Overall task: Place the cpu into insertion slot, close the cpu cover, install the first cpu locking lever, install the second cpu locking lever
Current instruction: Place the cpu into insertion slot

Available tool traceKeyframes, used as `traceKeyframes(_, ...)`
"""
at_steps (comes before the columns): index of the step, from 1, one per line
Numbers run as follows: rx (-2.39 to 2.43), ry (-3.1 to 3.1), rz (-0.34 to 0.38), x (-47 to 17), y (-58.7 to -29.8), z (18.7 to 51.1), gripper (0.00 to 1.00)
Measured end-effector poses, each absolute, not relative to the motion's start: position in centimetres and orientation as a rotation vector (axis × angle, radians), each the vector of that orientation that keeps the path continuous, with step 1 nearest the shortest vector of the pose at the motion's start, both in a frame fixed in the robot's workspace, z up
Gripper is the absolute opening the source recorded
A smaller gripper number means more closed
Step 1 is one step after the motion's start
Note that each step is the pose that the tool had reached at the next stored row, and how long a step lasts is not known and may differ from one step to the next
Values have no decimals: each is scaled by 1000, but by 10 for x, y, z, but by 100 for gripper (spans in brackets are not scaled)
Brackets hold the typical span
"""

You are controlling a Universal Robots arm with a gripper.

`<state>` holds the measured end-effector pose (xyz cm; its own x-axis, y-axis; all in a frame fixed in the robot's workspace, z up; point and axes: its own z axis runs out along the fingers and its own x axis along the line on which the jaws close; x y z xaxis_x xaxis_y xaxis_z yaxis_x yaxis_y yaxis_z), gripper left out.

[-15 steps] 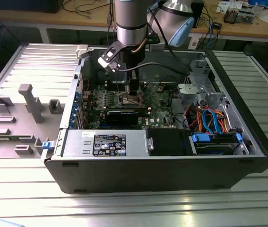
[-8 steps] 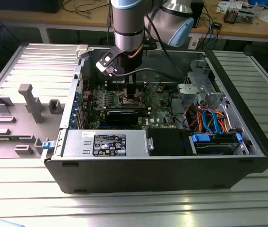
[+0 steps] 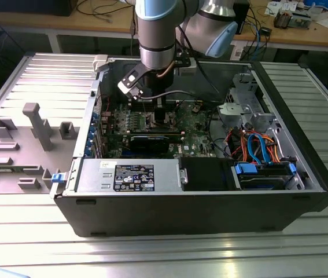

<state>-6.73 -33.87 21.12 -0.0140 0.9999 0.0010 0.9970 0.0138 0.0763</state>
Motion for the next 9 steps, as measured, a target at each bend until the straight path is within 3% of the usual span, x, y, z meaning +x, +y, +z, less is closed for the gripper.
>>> traceKeyframes(9,2168,2198,85,-68,-338,201,55)
